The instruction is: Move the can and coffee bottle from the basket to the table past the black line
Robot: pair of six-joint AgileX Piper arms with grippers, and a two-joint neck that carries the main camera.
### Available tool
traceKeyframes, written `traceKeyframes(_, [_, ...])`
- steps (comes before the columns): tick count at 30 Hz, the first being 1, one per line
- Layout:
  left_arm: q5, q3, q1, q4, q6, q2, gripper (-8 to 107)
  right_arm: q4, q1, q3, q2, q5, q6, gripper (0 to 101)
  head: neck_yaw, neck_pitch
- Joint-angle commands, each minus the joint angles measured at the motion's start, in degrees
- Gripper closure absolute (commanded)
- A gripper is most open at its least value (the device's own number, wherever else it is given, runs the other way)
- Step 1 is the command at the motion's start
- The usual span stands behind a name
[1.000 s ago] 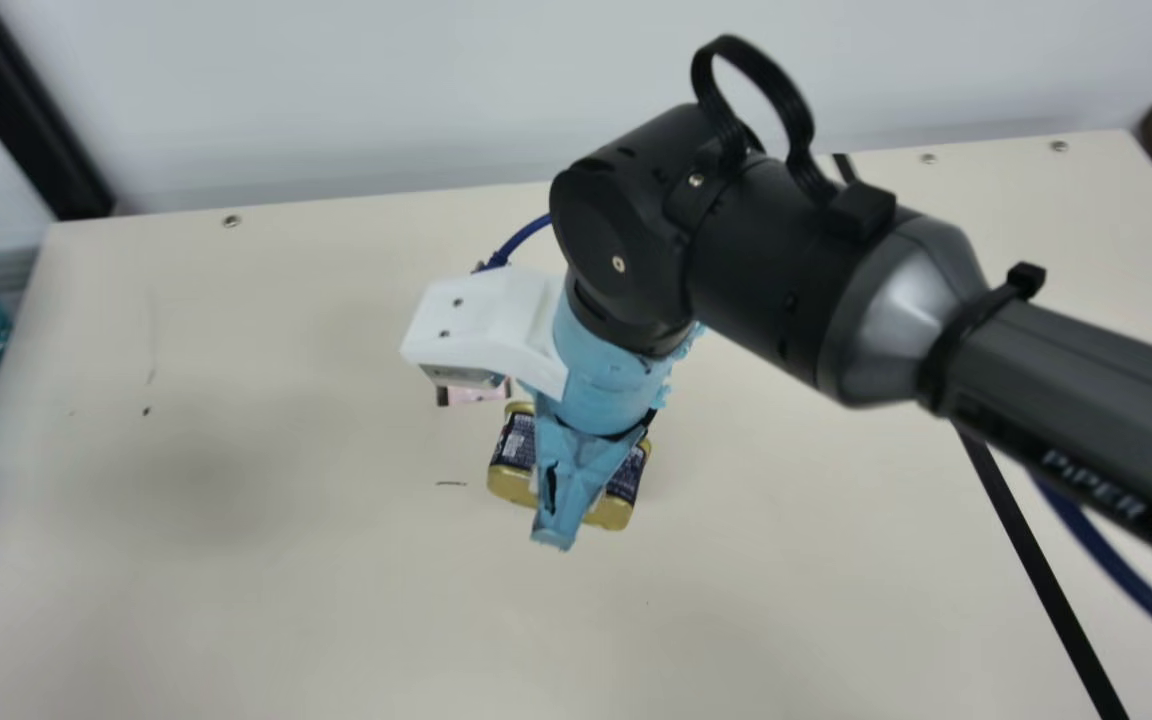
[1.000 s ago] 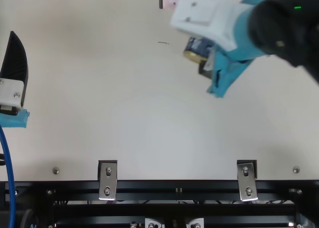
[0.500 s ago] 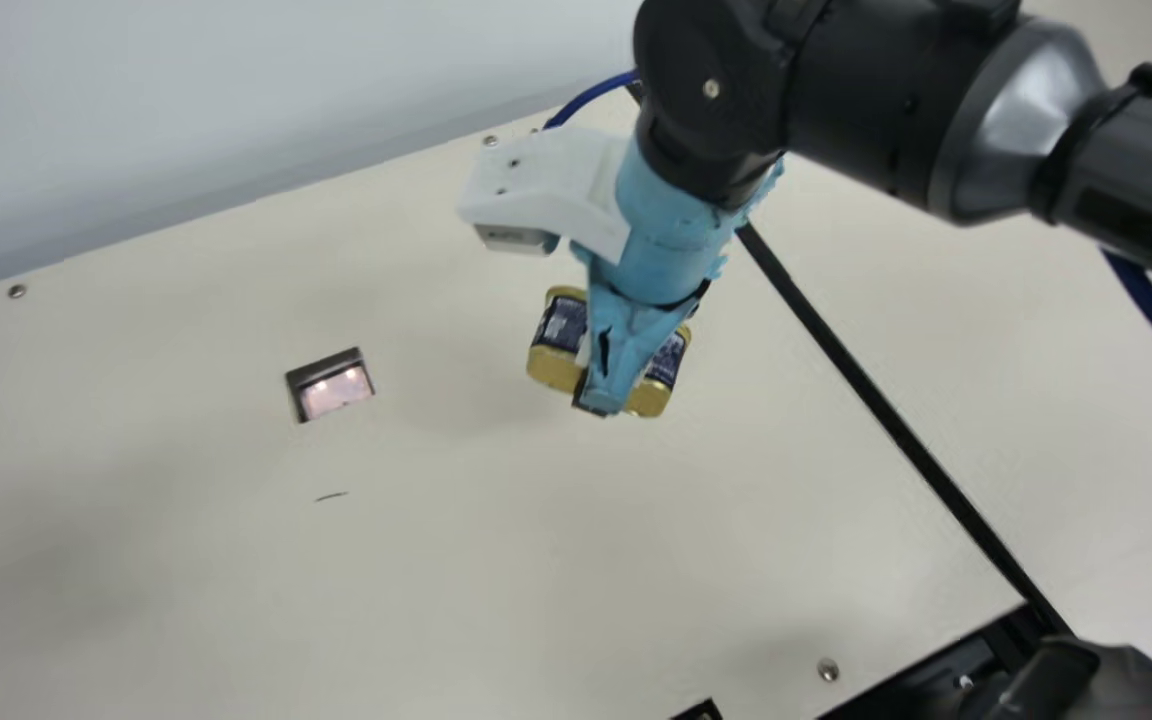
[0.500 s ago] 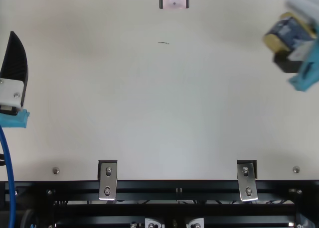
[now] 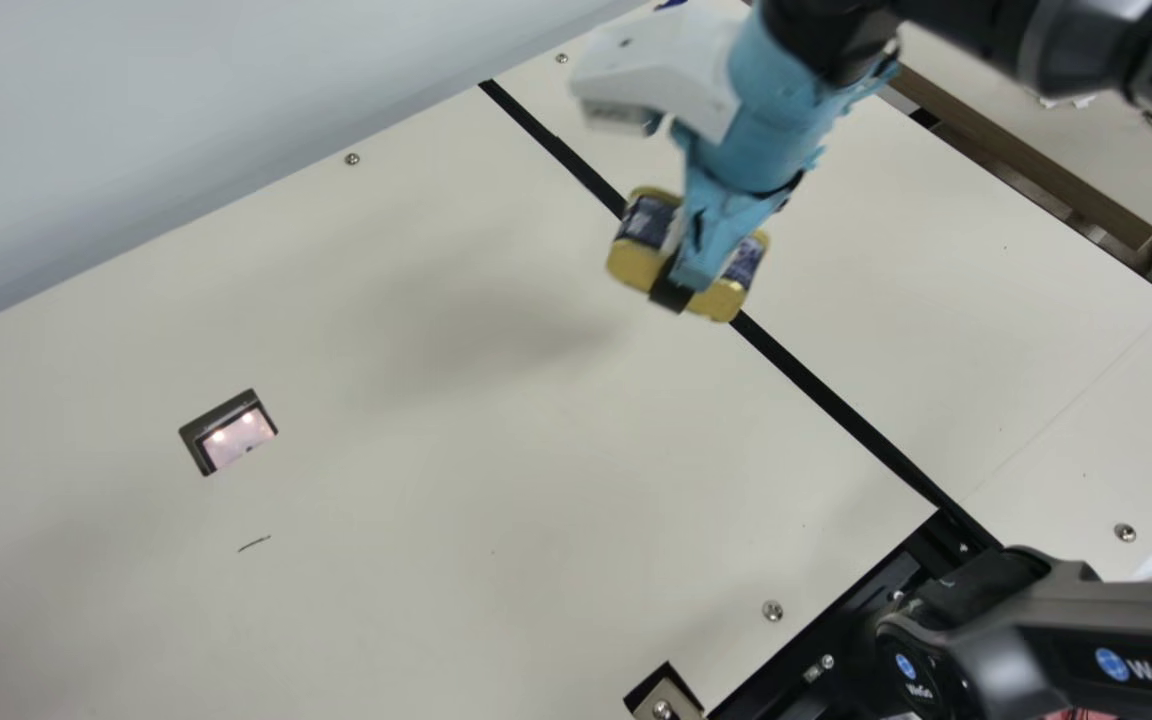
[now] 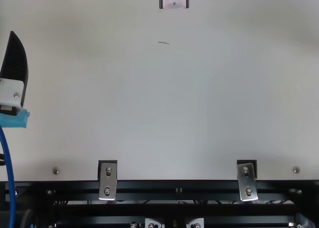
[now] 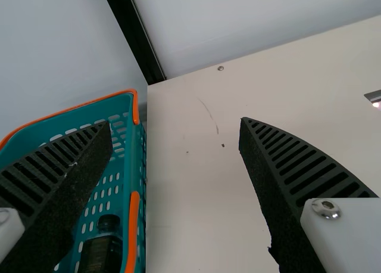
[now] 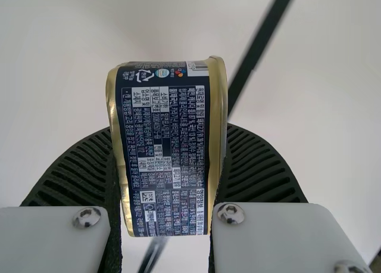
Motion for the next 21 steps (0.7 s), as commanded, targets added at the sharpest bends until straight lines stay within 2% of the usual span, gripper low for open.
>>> traceKeyframes(1, [0.0, 0.0, 0.0, 0.0, 0.0, 0.0, 9, -0.6, -7.5, -0.4, 0.9, -0.6, -1.5, 101, -1.5, -1.5])
traceKeyframes(10, [0.0, 0.0, 0.0, 0.0, 0.0, 0.0, 9, -3.6, -19.9, -1.8, 6.6, -3.5, -4.8, 101, -1.5, -1.5])
traceKeyframes(21, [0.0, 0.0, 0.0, 0.0, 0.0, 0.0, 9, -8.2, -27.6, -1.0, 11.7, -8.1, -5.4, 101, -1.5, -1.5])
